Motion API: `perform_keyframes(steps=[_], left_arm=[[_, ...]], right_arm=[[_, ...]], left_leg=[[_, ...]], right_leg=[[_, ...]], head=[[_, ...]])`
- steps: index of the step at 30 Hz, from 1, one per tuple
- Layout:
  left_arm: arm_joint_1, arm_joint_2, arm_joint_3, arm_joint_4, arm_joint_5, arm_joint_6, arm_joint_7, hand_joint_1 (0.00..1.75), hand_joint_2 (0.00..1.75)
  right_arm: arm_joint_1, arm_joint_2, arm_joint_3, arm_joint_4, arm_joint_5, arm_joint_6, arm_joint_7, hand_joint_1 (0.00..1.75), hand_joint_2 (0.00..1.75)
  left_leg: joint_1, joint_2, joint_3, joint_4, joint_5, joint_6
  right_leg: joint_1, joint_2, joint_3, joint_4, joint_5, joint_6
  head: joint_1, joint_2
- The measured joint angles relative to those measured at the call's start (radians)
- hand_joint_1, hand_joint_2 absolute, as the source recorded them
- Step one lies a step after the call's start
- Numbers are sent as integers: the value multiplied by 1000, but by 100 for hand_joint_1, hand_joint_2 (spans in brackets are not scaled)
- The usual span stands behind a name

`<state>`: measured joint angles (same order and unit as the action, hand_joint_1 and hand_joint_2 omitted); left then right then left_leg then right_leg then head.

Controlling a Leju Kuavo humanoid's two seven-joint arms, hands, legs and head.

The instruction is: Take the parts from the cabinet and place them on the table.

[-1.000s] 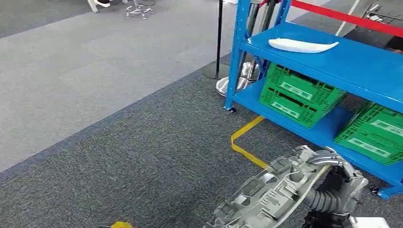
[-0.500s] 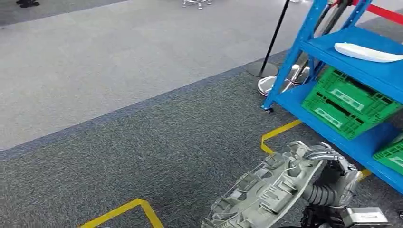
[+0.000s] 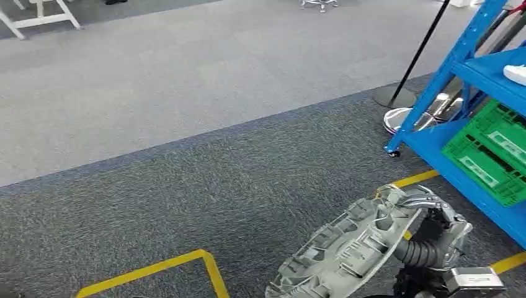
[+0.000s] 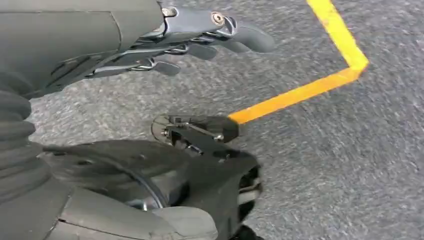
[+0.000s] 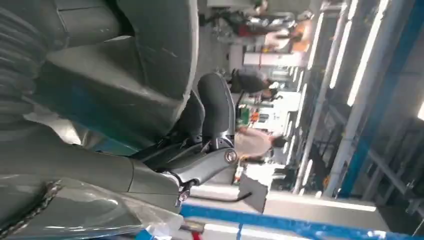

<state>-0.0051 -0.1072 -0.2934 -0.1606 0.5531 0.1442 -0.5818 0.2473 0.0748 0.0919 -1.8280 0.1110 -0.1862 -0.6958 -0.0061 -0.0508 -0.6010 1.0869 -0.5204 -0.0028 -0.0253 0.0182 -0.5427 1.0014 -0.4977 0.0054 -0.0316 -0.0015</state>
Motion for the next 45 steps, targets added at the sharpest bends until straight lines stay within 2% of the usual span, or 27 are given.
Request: perform_keyframes(steps=[2,4,5,7,8,9,13,15,16,18,19,20,22,23,24,28,29,31,33,34,35,37,38,39,43,44,45], left_arm=[[-5,0,0,0,-2,2,0,0,175],[-4,-1,-2,0,-2,5,6,0,175],[-2,-1,-5,0,-6,8,7,0,175],[-1,-1,-9,0,-8,11,11,0,175],[-3,0,-10,0,-9,12,14,0,175],[-7,0,-11,0,-9,13,16,0,175],[-5,1,-17,0,-15,13,19,0,175],[-3,1,-20,0,-17,10,20,0,175],[-5,2,-23,0,-17,8,21,0,175],[-9,0,-26,0,-18,2,21,0,175],[-9,0,-27,0,-19,2,21,0,175],[-7,0,-30,0,-19,2,22,0,175],[-6,0,-32,0,-19,2,22,0,175],[-7,-2,-33,0,-19,-1,22,0,175],[-8,-1,-33,0,-18,-3,22,0,175],[-7,-1,-33,0,-11,-12,24,0,175],[-6,1,-33,0,-10,-12,25,0,175],[-8,0,-35,0,-15,-13,27,0,175],[-14,1,-41,0,-22,-14,28,0,175],[-14,1,-45,0,-28,-16,29,0,175],[-13,1,-48,0,-30,-18,30,0,175],[-12,2,-53,0,-32,-19,32,0,175],[-13,3,-56,0,-32,-19,32,0,175],[-16,3,-58,0,-33,-19,32,0,175],[-14,5,-60,0,-40,-19,34,0,175],[-13,6,-64,0,-43,-18,34,0,175],[-13,8,-68,0,-47,-18,34,0,175]], right_arm=[[4,0,0,0,0,0,2,175,175],[3,0,0,0,0,-3,5,175,175],[2,0,0,0,1,-4,6,175,175],[0,0,0,0,6,-6,10,175,175],[-1,0,0,0,8,-7,11,175,175],[-1,0,0,0,9,-8,11,175,175],[-6,0,1,-2,11,-11,15,175,175],[-9,0,1,-4,13,-12,14,175,175],[-10,0,1,-6,15,-13,15,175,175],[-9,-3,1,-6,16,-13,19,175,175],[-9,-4,1,-5,18,-13,20,175,175],[-10,-5,1,-6,18,-13,21,175,175],[-14,-7,1,-6,19,-12,21,175,175],[-16,-8,1,-6,19,-12,22,175,175],[-20,-8,1,-5,21,-11,23,175,175],[-27,-8,6,-8,30,-3,26,175,175],[-37,-8,10,-8,34,-2,26,175,175],[-52,-8,17,-8,49,0,29,175,175],[-69,-10,27,-3,69,0,41,175,175],[-84,-12,35,1,81,-1,50,175,175],[-98,-13,41,4,89,-3,57,175,175],[-123,-14,53,6,96,-4,65,175,175],[-133,-14,59,6,97,-6,66,175,175],[-139,-14,62,6,98,-6,66,175,175],[-158,-19,74,9,100,-7,68,175,175],[-168,-20,80,10,100,-7,73,175,175],[-183,-23,85,13,100,-5,81,175,175]], left_leg=[[4,37,-75,163,-76,-8],[6,42,-107,238,-87,-9],[6,44,-90,205,-57,-7],[3,65,-6,41,29,3],[-4,111,37,-45,57,13],[-17,137,46,-69,43,17],[-17,92,40,-87,49,37],[-9,74,43,-93,58,48],[-8,62,41,-93,61,53],[-9,35,37,-93,63,56],[-9,22,37,-93,63,56],[-9,7,38,-92,63,56],[-7,-22,39,-85,63,53],[-6,-34,38,-79,60,50],[-8,-43,31,-73,57,44],[0,-89,6,-64,66,20],[0,-74,5,-52,56,18],[-2,11,-40,41,-5,5],[5,38,-112,193,-69,-3],[7,41,-131,234,-77,-6],[9,42,-125,223,-60,-7],[12,54,-59,95,15,-6],[11,82,-8,0,56,-3],[0,132,20,-53,45,-2],[-10,89,8,-60,51,24],[-2,79,18,-72,58,35],[-1,70,19,-75,61,39]], right_leg=[[6,-31,-1,0,-2,-4],[7,-60,-1,0,-4,-6],[8,-72,0,0,-4,-7],[10,-93,4,0,-6,-6],[11,-104,6,0,-7,-4],[18,-113,5,3,-10,1],[18,-160,8,1,-13,21],[12,-69,-23,57,-58,25],[12,-41,-57,133,-98,26],[13,-21,-135,290,-155,30],[13,-20,-152,315,-150,31],[12,-20,-143,290,-121,31],[8,-11,-74,140,-28,30],[3,17,-33,53,11,32],[-3,74,-21,28,-12,33],[3,44,-12,18,-6,17],[-3,26,-9,11,-2,10],[0,3,-7,10,-3,1],[4,-31,-8,10,-5,-2],[4,-47,-9,10,-6,-2],[4,-59,-9,10,-6,-3],[4,-82,-6,10,-8,0],[4,-94,-2,10,-11,4],[8,-105,1,10,-14,8],[10,-143,8,7,-18,30],[5,-137,6,9,-26,39],[3,-82,-6,31,-42,41]], head=[[1,0],[1,0],[0,0],[1,0],[1,0],[1,0],[2,0],[6,0],[11,0],[11,0],[10,0],[10,0],[10,0],[11,0],[10,0],[10,0],[11,0],[-3,0],[-1,0],[-1,0],[-1,0],[-1,0],[-2,0],[-1,0],[0,0],[0,0],[6,0]])
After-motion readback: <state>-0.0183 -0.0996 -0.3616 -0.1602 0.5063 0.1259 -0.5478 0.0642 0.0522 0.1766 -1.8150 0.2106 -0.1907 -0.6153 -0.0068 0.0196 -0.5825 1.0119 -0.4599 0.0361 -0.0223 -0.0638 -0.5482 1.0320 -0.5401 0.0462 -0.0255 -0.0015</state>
